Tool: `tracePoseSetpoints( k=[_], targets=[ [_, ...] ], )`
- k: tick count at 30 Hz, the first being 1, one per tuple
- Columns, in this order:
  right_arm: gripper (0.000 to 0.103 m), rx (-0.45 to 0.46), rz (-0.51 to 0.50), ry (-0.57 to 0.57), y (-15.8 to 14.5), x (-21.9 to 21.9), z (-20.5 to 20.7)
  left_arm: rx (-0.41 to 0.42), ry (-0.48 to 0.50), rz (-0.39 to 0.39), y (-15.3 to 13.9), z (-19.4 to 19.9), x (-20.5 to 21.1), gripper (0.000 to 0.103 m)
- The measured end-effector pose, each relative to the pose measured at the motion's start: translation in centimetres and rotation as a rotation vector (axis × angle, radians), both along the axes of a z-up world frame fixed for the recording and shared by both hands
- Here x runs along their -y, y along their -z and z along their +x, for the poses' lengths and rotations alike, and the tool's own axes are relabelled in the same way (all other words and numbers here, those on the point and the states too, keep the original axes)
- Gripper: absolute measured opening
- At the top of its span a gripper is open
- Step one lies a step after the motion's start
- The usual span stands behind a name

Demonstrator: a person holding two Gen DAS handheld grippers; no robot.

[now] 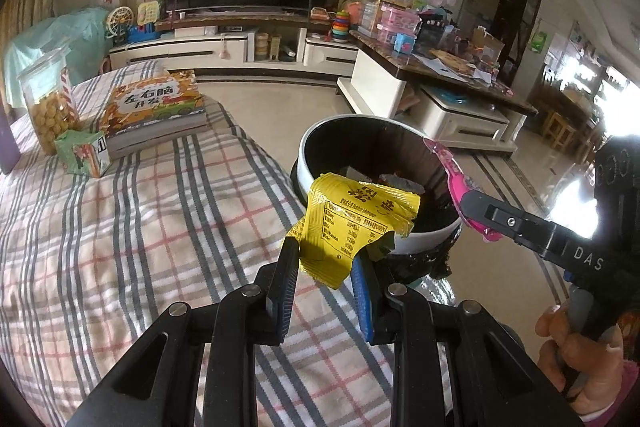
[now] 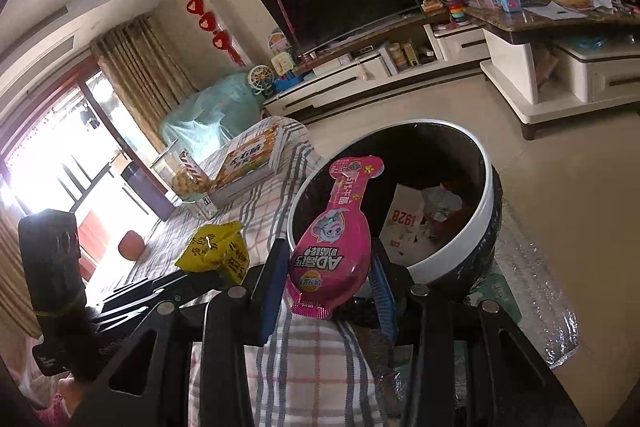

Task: Collect trash
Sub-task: 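Carry yellow wrapper and pink lollipop pack over the bin, then lower both items into the bin and open both grippers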

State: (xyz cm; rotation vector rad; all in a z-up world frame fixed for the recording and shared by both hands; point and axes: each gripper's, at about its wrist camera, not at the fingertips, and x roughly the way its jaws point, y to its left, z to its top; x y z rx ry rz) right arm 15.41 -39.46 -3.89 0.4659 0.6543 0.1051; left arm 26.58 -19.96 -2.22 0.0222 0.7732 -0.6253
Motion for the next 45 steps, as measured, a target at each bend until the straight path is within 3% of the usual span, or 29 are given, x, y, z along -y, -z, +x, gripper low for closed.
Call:
tracePoseSetpoints(
  k=[45],
  targets=[
    [0.040,-0.031,-0.008,0.046,-0.5,3.0,3.2,0.032,0.043,0.056,-0.6,3.8,6.1,0.024]
  ],
)
